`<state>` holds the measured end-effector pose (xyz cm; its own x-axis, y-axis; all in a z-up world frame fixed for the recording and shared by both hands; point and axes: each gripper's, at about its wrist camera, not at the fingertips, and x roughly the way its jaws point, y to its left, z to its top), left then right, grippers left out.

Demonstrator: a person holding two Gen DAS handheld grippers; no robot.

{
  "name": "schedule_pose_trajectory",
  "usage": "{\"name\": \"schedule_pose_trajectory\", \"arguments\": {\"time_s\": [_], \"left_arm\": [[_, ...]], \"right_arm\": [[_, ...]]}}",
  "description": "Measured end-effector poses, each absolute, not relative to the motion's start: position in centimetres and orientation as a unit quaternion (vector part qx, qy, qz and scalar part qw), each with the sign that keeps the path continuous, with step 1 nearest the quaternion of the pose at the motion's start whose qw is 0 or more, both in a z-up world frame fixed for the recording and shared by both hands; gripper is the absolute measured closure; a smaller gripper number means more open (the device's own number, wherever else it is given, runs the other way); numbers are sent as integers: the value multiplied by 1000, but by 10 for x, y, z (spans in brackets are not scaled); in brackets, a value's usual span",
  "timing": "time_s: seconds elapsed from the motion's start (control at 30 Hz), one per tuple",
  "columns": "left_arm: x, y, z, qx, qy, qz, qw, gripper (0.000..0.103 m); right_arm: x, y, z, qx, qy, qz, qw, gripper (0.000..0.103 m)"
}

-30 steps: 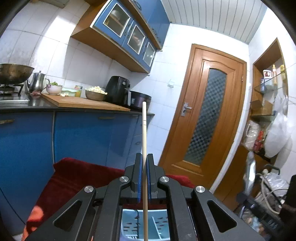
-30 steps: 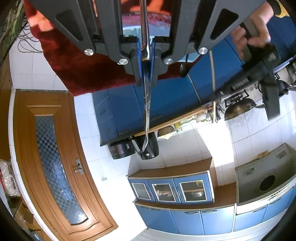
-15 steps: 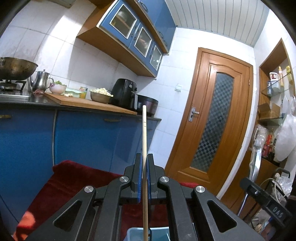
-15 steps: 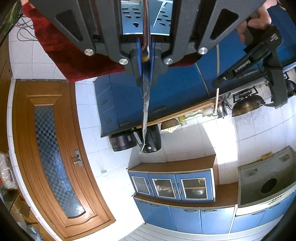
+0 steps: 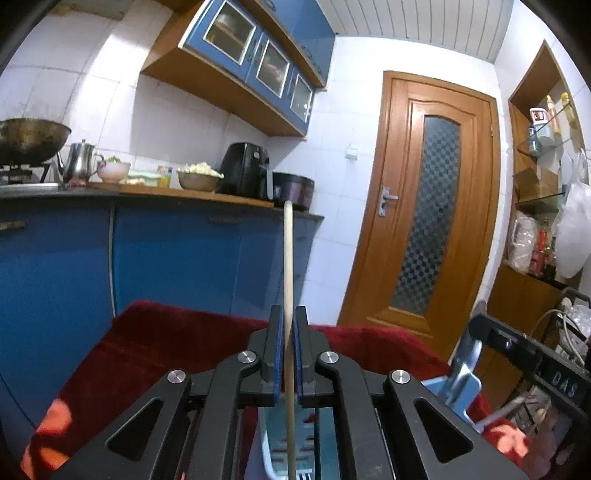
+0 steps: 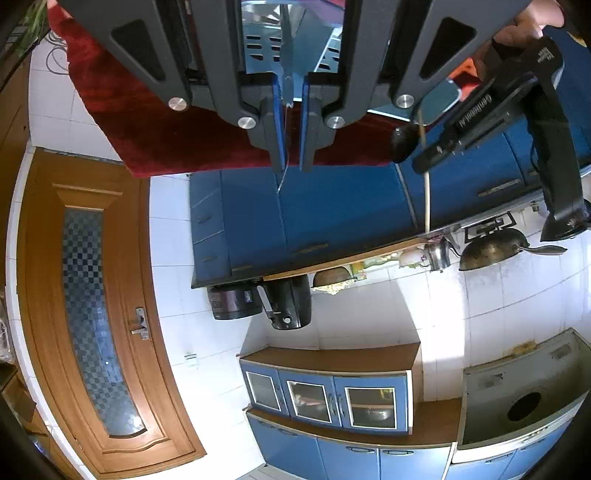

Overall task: Organize utensils
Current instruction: 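Lift and carry the chopstick and knife over the blue caddy with both tools, then open both tools to drop the chopstick and knife into the caddy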

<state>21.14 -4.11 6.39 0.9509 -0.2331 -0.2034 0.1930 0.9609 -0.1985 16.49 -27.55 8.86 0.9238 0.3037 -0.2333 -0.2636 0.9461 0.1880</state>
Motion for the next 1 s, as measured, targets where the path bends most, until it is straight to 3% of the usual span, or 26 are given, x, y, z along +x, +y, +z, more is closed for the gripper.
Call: {"name": "schedule_pose_trajectory", "arguments": {"time_s": [0.17,0.23,1.0], "left_arm": [[205,-38,61,-89,137,-123,979,80],[202,-37,62,-88,142,-132,977,66],[158,-28,86,-56,190,-165,966,64]], "right_arm": [[157,-277,95,85,129,151,976,75],[152,-279,97,91,126,154,976,66],[93,-304,89,124,159,151,968,63]]}}
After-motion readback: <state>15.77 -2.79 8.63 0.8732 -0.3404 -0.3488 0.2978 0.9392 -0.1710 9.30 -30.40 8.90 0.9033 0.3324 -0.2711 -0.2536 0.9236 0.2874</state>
